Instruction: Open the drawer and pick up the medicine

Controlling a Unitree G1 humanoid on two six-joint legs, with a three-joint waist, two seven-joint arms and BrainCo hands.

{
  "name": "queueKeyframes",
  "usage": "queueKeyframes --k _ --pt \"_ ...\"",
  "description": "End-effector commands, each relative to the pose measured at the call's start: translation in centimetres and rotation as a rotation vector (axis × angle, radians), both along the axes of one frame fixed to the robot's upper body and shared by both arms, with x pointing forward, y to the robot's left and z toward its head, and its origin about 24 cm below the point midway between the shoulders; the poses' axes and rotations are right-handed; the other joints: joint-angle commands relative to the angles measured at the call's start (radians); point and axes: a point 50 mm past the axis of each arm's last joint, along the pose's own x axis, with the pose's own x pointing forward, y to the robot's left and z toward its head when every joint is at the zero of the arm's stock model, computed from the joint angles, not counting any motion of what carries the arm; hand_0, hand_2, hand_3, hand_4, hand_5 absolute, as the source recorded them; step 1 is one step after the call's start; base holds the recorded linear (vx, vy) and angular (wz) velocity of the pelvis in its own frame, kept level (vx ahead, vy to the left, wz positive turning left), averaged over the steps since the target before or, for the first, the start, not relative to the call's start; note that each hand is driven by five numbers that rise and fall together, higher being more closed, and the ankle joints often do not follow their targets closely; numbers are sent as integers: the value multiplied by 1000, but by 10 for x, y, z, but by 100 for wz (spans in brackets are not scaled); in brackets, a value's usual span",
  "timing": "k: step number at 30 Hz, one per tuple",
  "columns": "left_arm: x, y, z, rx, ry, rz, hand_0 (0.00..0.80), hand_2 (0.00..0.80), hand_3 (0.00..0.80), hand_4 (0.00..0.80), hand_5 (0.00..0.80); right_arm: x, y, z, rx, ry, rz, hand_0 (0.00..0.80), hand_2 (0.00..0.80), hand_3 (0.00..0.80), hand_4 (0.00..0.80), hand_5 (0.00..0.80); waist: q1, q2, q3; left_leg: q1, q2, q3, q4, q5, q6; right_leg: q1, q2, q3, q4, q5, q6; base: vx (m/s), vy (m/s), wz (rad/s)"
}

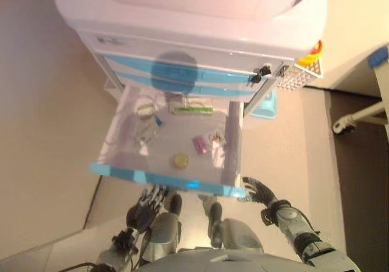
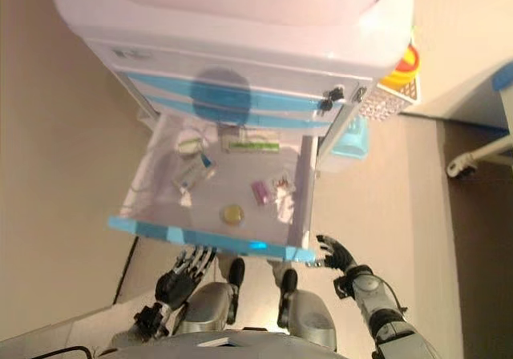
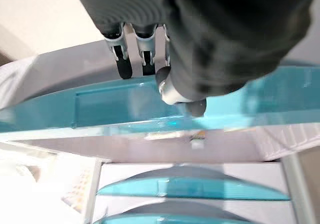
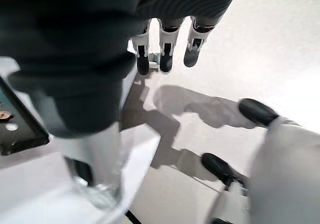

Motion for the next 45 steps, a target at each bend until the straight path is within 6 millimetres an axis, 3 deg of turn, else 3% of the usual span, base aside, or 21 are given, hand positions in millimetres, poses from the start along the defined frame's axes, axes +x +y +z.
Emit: queueKeyframes --k 1,5,10,12,15,19,24,28,34,38,41,45 --pt "-39 27 -7 35 129 73 800 800 800 800 800 -10 -19 1 -28 -4 -54 0 0 0 0 0 56 -6 -79 -73 -8 27 58 -41 -10 -45 9 -17 67 -13 -19 -21 20 18" --pt "-79 37 -20 182 345 -3 800 800 800 800 800 -20 -27 -4 -49 44 -77 0 0 0 0 0 64 0 -102 -52 -18 18 36 -37 -10 -22 8 -24 40 -6 -13 -2 27 8" --pt "-75 59 -24 603 491 -90 800 800 800 800 800 -31 -23 -11 -67 86 -72 0 0 0 0 0 54 -5 -129 -31 -25 18 2 -32 -6 -10 9 -20 6 12 -3 7 24 9" --pt "-65 69 -22 845 537 -163 0 0 0 0 0 -34 -23 -12 -83 100 -66 0 0 0 0 0 45 -8 -141 -21 -26 22 -12 -30 -3 -7 12 -12 -8 19 0 18 25 13" --pt "-41 68 -19 1155 512 -338 0 0 0 0 0 -38 -21 -15 -123 116 -60 0 0 0 0 0 29 -12 -160 -10 -28 31 -28 -27 0 -6 16 4 -26 33 6 23 34 3" --pt "-13 54 -17 1402 424 -556 0 0 0 0 0 -39 -28 -15 -174 128 -104 0 0 0 0 0 4 -13 -181 6 -30 52 -40 -31 10 -5 20 32 -38 47 14 41 39 -16" --pt "-3 46 -19 1452 388 -756 0 0 0 0 0 -36 -41 -11 -199 103 -277 0 0 0 0 0 -29 -12 -194 34 -31 82 -55 -41 26 -1 25 71 -44 60 22 47 33 -23" --pt "-2 37 -22 1455 339 -888 0 0 0 0 0 -20 -48 1 -254 -40 -352 0 0 0 0 0 -55 -12 -204 60 -29 108 -77 -48 36 3 25 102 -62 81 36 41 24 -28" --pt "-16 30 -27 1399 369 -894 0 0 0 0 0 40 -47 59 -216 -400 -381 0 0 0 0 0 -88 -20 -208 70 -22 146 -98 -54 44 -9 21 136 -82 106 48 7 16 -23" --pt "-39 29 -33 1355 444 -893 0 0 0 0 0 74 -11 115 -132 -686 -130 0 0 0 0 0 -103 -25 -207 68 -19 165 -116 -50 40 -21 15 137 -103 121 56 -19 26 -19" --pt "-54 32 -36 1305 517 -856 0 0 0 0 0 80 22 148 -184 -865 227 0 0 0 0 0 -101 -29 -211 60 -16 174 -125 -45 37 -32 9 130 -108 122 61 -16 12 -10" --pt "-58 38 -35 1309 540 -849 0 0 0 0 0 80 48 176 -249 -981 614 0 0 0 0 0 -76 -38 -216 47 -16 164 -125 -43 33 -37 4 112 -106 111 61 -1 -7 4"
